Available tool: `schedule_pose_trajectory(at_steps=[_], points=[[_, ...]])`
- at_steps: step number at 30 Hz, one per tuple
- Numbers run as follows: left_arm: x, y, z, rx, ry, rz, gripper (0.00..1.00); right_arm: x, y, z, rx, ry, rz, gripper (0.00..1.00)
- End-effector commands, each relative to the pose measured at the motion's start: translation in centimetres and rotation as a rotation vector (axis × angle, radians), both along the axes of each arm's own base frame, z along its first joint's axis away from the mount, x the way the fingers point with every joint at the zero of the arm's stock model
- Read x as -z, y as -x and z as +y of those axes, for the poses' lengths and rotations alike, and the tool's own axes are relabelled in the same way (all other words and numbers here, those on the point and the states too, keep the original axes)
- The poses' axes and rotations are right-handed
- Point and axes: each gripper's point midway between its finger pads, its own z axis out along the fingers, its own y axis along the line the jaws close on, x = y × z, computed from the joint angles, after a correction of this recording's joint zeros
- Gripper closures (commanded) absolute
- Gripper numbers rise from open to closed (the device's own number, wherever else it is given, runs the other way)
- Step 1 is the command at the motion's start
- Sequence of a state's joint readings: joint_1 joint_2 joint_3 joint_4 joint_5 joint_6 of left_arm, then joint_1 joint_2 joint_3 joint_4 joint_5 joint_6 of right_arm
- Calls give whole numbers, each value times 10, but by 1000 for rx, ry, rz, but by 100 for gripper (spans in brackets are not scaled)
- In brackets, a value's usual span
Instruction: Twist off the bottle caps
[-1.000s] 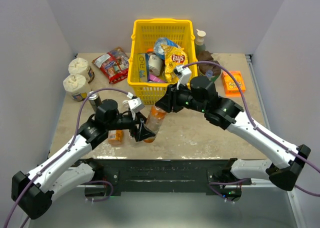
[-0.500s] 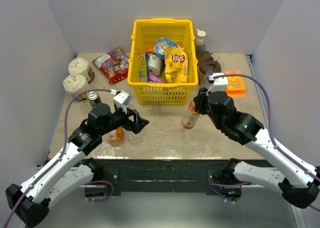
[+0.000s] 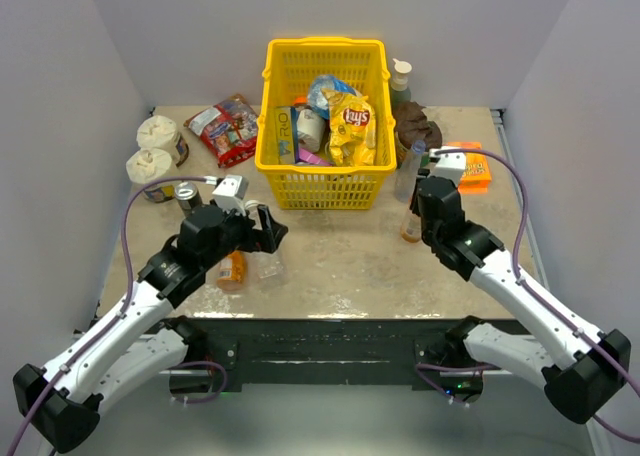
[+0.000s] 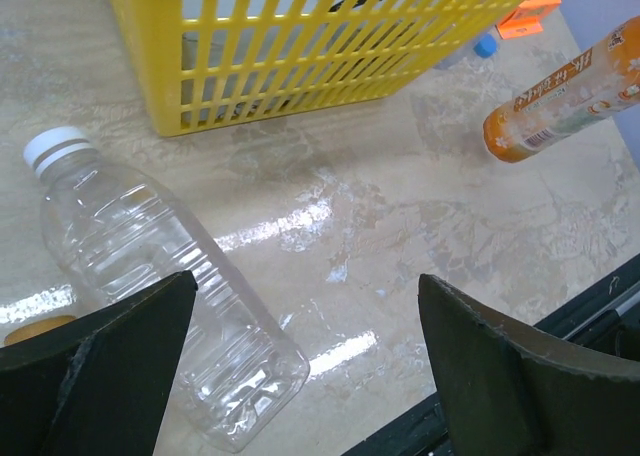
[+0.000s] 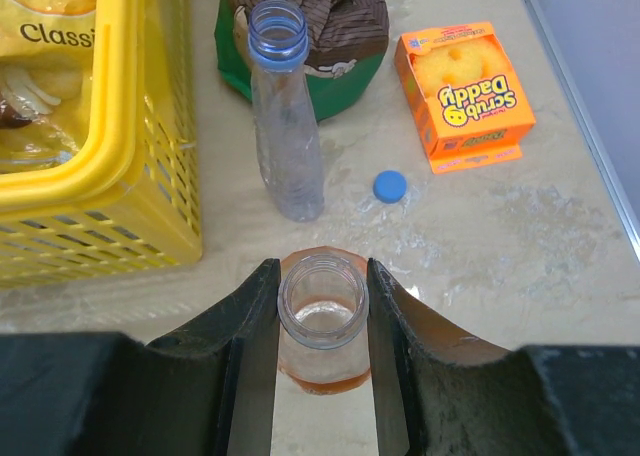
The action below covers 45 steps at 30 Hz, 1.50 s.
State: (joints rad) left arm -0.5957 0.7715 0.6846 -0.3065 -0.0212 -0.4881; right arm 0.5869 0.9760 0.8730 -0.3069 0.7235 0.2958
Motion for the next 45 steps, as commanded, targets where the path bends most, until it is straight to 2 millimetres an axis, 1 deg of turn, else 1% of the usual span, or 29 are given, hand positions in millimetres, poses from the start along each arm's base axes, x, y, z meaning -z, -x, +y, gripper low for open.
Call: schedule_pose_trajectory(at_steps=[1,3,9,15,18,21,22,24,25,26,27,29,30,32,33,36,39,40,42,43,45], points=[[-31,-10,11,-90,45,-69,1,-7,-19,3,12,13,-83,100],[-33,-11,13,-99,43,-75,1,5,-23,6,8,27,-58,100],[-31,-13,13,-106,37,-69,0,25,-25,8,4,37,-34,100],[-27,-13,14,-111,35,-54,0,40,-17,4,18,35,-4,100],[-27,-12,15,-116,36,-56,0,41,-14,0,31,34,7,100],[-27,-12,16,-122,37,-55,0,38,-12,-3,37,37,2,88],[-26,-12,16,-122,37,-52,0,37,-12,-3,37,38,0,81],[-26,-12,16,-122,37,-52,0,36,-12,-4,40,43,2,71],[-25,-11,17,-124,35,-50,0,36,-12,-4,42,43,1,64],[-26,-11,17,-122,37,-52,0,35,-13,-3,42,45,4,60],[-25,-12,17,-125,35,-51,0,36,-13,-3,42,46,7,50],[-24,-11,18,-125,34,-50,0,34,-14,-2,43,40,4,41],[-24,-10,18,-124,35,-50,0,34,-14,-2,43,38,5,33],[-24,-9,18,-121,33,-52,0,31,-15,0,37,28,-3,26],[-24,-9,18,-115,31,-53,0,30,-15,1,34,26,-4,14],[-23,-8,19,-113,28,-60,0,24,-15,1,35,18,-11,1],[-17,-8,23,-131,7,-42,0,15,-15,0,40,10,-22,1],[-11,-7,25,-143,-10,-19,0,6,-16,1,40,1,-36,1],[-5,-9,30,-179,-28,16,0,-1,-15,0,42,-1,-40,1],[5,-7,33,-191,-52,53,0,-12,-16,0,45,-12,-58,1],[12,-6,33,-199,-60,90,0,-23,-15,-2,49,-15,-68,1]])
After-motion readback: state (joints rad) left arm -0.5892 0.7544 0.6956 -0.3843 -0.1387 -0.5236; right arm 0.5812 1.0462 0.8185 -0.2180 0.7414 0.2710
